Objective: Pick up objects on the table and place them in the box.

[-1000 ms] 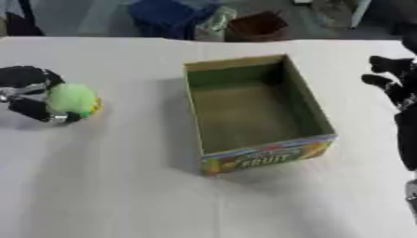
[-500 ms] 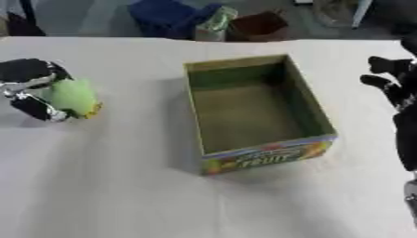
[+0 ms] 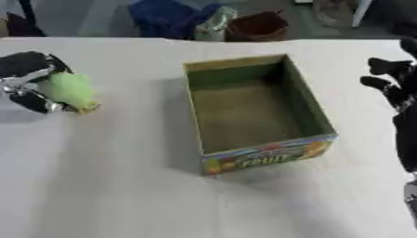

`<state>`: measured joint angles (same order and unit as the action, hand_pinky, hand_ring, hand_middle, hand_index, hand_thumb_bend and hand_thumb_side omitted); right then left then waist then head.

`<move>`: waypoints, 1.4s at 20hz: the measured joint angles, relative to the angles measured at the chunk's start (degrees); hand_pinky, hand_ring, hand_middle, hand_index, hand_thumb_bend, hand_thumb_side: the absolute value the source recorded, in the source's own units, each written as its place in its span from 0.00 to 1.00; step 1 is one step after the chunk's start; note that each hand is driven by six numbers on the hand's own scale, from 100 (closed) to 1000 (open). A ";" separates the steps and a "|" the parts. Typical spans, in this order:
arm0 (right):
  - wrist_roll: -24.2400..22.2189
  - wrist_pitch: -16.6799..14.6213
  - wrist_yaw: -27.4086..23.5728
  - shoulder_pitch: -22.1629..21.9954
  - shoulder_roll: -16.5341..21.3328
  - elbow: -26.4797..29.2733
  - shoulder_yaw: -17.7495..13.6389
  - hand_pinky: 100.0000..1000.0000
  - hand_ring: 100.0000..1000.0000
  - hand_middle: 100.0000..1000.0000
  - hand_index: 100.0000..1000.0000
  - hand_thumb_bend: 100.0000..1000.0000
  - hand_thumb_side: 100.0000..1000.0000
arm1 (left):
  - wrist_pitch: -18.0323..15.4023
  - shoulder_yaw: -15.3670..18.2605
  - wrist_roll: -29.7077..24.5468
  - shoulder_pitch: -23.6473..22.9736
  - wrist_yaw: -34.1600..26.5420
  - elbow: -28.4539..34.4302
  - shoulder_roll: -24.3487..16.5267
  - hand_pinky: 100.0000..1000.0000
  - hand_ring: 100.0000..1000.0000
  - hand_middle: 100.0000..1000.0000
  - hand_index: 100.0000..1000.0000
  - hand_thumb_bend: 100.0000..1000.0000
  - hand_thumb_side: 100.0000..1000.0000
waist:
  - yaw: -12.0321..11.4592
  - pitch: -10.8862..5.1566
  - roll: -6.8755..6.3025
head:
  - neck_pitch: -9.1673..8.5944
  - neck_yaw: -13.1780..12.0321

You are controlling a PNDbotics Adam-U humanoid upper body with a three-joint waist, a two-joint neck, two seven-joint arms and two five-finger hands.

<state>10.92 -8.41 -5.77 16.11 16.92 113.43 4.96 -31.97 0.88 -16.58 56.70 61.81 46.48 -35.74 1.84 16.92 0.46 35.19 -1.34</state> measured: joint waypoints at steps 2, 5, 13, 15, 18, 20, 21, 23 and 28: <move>0.00 0.02 0.00 0.00 0.00 0.00 0.00 0.72 0.81 0.55 0.91 0.00 0.99 | 0.37 0.00 -0.34 0.45 -1.59 1.30 0.00 0.34 0.43 0.44 0.62 0.00 0.13 | -0.02 -0.04 -0.07 | 0.00 0.00; -0.07 0.09 0.00 0.00 0.00 0.00 0.00 0.72 0.81 0.55 0.91 0.00 0.99 | 0.93 0.00 -1.26 0.95 -3.49 3.37 0.01 0.34 0.43 0.44 0.61 0.00 0.15 | -0.02 -0.22 -0.29 | 0.01 0.00; -0.17 0.00 -0.33 0.17 0.00 0.00 0.01 0.72 0.81 0.55 0.90 0.00 0.99 | 2.22 -0.07 -3.17 3.33 -6.84 8.96 1.61 0.34 0.43 0.44 0.61 0.00 0.17 | 0.69 -0.74 -0.32 | 0.03 -0.01; -0.30 -0.12 -0.51 0.69 -0.03 0.00 0.06 0.72 0.81 0.55 0.90 0.00 0.99 | 2.87 -0.30 -3.01 4.21 -7.12 10.12 2.53 0.35 0.44 0.43 0.60 0.00 0.19 | 1.13 -0.82 -0.32 | 0.06 -0.09; -0.51 -0.26 -1.12 1.42 -0.31 0.00 0.39 0.71 0.81 0.55 0.90 0.00 0.99 | 4.04 -0.38 -2.73 5.31 -8.19 12.51 4.82 0.35 0.44 0.43 0.60 0.00 0.20 | 1.96 -0.97 -0.32 | 0.08 -0.42; -0.69 -0.39 -1.57 1.92 -0.60 0.00 0.60 0.71 0.81 0.55 0.90 0.00 0.99 | 4.90 -0.38 -2.45 5.98 -8.83 14.58 6.37 0.35 0.43 0.43 0.59 0.00 0.20 | 2.45 -1.08 -0.32 | 0.08 -0.63; -0.80 -0.42 -1.81 2.15 -0.70 0.00 0.72 0.71 0.81 0.55 0.90 0.00 0.99 | 5.36 -0.38 -2.21 6.36 -8.90 15.63 7.13 0.35 0.43 0.42 0.59 0.00 0.20 | 2.71 -1.11 -0.31 | 0.08 -0.78; -1.06 -0.43 -2.28 2.65 -1.14 0.00 0.80 0.71 0.81 0.55 0.90 0.00 0.99 | 6.43 -0.39 -1.66 6.85 -8.87 17.01 8.85 0.35 0.43 0.42 0.58 0.00 0.17 | 3.31 -1.34 -0.28 | 0.08 -1.13; -1.54 -0.75 -3.77 4.65 -2.28 0.00 1.44 0.71 0.80 0.56 0.89 0.00 0.99 | 8.62 -0.44 -0.72 6.97 -8.07 17.38 14.23 0.34 0.43 0.41 0.57 0.00 0.21 | 5.17 -1.57 0.05 | 0.07 -2.72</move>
<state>9.39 -9.15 -9.54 20.77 14.64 113.43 6.41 -23.34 0.44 -17.30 63.67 53.74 63.86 -21.51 7.01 15.35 0.51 35.26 -4.06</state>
